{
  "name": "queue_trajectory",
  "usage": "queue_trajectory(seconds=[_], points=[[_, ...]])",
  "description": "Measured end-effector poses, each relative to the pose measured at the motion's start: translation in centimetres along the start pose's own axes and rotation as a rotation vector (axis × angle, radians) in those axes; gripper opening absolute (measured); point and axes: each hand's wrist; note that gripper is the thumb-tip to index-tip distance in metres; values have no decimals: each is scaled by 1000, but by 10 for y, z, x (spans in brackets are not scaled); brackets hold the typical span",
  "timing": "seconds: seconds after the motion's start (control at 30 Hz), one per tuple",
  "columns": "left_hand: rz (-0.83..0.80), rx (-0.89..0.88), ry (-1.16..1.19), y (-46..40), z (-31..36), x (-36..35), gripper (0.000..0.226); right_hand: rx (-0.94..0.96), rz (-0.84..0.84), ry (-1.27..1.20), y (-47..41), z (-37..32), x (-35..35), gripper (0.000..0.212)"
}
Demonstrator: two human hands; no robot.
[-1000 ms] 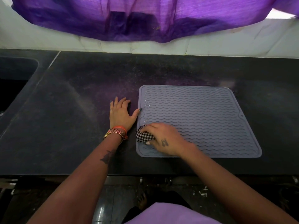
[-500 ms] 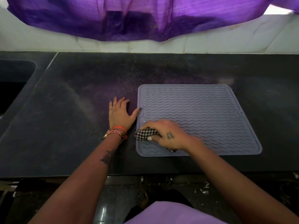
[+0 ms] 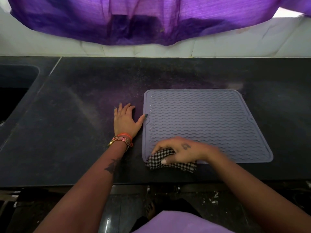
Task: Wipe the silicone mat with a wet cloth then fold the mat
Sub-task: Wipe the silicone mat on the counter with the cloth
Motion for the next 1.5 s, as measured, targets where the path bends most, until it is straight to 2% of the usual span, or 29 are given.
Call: queue_trajectory(seconds=[0.07, 0.17, 0.23, 0.33, 0.47, 0.53, 0.6, 0.67, 0.77, 0.83, 0.93, 1.0, 1.13, 1.23, 1.33, 1.4, 1.5], points=[[3, 2, 9, 0, 0, 0, 65, -145, 86, -276, 7, 9, 8, 30], [13, 5, 22, 0, -1, -1, 66, -392, 360, -803, 13, 21, 17, 23], [12, 4, 20, 0, -1, -1, 66, -478, 455, -1116, 10, 26, 19, 22], [18, 1, 14, 0, 0, -1, 65, -497, 409, -1427, 5, 24, 17, 29], [14, -2, 7, 1, 0, 0, 65, -485, 328, -1498, -2, 16, 5, 30], [2, -3, 8, 0, 0, 0, 66, -484, 334, -1414, -8, 12, 1, 29], [-4, 0, 9, 0, 0, 0, 66, -511, 380, -1189, -13, 10, -3, 19], [1, 5, 11, 0, 0, 0, 66, -483, 411, -737, -17, 4, -7, 17], [13, 4, 9, 1, 0, 0, 65, -228, 530, 74, -19, -1, -19, 24], [12, 2, 5, 1, 0, 0, 66, -114, 662, 365, -17, -7, -26, 34], [11, -1, 3, 1, -1, -1, 67, -88, 577, 456, -12, -10, -40, 59], [11, -2, -1, 0, -1, -1, 67, -59, 508, 574, -9, -6, -48, 66], [18, -8, 0, 0, -1, -1, 66, 13, 458, 617, -9, -2, -37, 59], [16, -7, 11, 1, -1, -1, 65, 94, 336, 661, -8, -2, -24, 54], [15, -6, 6, 1, -2, -1, 65, 89, 213, 613, -9, -1, -1, 53], [20, -6, 12, 1, -2, -2, 65, 101, 246, 624, -10, -1, 12, 51], [20, -5, 14, -1, -3, -4, 66, 142, 412, 627, -11, -3, 1, 54]])
Point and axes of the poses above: each hand's wrist, its own y-axis away from the middle knuckle, its own x-axis out of the back of the hand, z = x × y, and after that the axes turned 14 degrees about z, right-handed
